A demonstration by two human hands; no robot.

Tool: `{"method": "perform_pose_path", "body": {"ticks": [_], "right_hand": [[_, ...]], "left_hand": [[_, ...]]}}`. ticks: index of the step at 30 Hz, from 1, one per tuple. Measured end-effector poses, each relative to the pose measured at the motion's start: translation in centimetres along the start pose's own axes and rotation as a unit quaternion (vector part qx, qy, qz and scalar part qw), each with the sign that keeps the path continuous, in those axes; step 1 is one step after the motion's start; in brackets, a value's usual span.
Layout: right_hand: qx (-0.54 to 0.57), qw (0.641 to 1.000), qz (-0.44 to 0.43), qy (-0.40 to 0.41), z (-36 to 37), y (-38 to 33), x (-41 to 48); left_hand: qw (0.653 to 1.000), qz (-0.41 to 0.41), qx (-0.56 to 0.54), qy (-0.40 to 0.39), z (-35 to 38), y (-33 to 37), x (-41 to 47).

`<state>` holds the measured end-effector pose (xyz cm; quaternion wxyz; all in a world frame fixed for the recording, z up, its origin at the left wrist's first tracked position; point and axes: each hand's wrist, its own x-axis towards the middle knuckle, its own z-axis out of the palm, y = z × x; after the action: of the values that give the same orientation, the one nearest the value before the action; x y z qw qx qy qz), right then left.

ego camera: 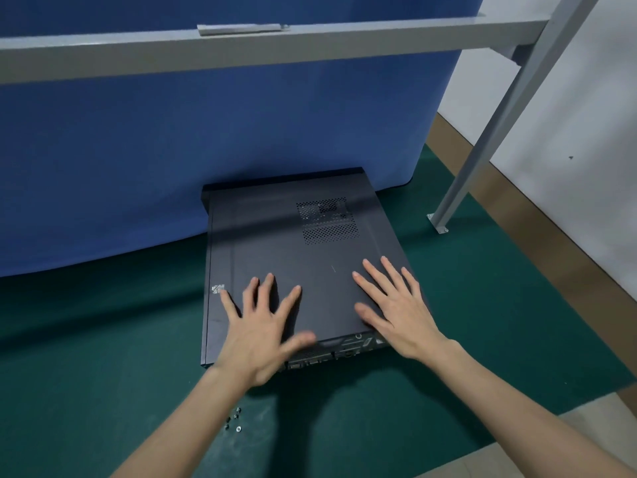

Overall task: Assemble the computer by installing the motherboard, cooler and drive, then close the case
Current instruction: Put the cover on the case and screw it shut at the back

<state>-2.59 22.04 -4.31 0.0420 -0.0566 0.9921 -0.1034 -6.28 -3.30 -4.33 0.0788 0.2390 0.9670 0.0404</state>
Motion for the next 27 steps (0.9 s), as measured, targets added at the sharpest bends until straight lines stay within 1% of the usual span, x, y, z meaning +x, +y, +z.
{"method": "perform_pose_path", "body": {"ticks": [1, 3, 6, 9, 13, 17, 20, 22, 25, 27], "right_hand": [[0.013, 0.999, 0.010, 0.031, 0.1, -0.3, 0.1], [0.005, 0.996, 0.021, 0.091, 0.3, -0.9, 0.4], [-0.022, 0.985, 0.021, 0.173, 1.0, -1.4, 1.3], [-0.030, 0.973, 0.021, 0.226, 1.5, -1.3, 2.2], [-0.051, 0.965, 0.023, 0.257, 1.6, -1.3, 3.4], [-0.063, 0.963, 0.030, 0.261, 1.8, -1.2, 4.0], [-0.049, 0.961, 0.022, 0.272, 1.6, -1.2, 4.0], [-0.020, 0.954, 0.009, 0.299, 1.6, -1.2, 3.4], [0.003, 0.930, -0.027, 0.365, 2.0, -0.9, 1.7], [-0.032, 0.922, -0.044, 0.384, 2.4, -0.6, 1.5]], "left_hand": [[0.999, -0.009, -0.016, 0.045, -0.5, -0.5, 0.6], [0.991, -0.033, -0.027, 0.128, -1.1, -1.9, 2.5], [0.985, -0.054, -0.003, 0.166, -1.5, -4.5, 6.3], [0.981, -0.054, 0.013, 0.184, -1.9, -6.5, 10.4], [0.985, -0.044, -0.005, 0.168, -2.6, -8.3, 16.0], [0.990, -0.090, -0.058, 0.091, -3.1, -10.2, 21.4], [0.989, -0.121, -0.060, 0.052, -3.6, -11.3, 24.0], [0.989, -0.131, -0.057, 0.036, -4.1, -11.9, 25.0], [0.987, -0.132, -0.072, 0.051, -4.5, -12.2, 25.5], [0.983, -0.143, -0.088, 0.074, -4.4, -11.8, 26.0]]}}
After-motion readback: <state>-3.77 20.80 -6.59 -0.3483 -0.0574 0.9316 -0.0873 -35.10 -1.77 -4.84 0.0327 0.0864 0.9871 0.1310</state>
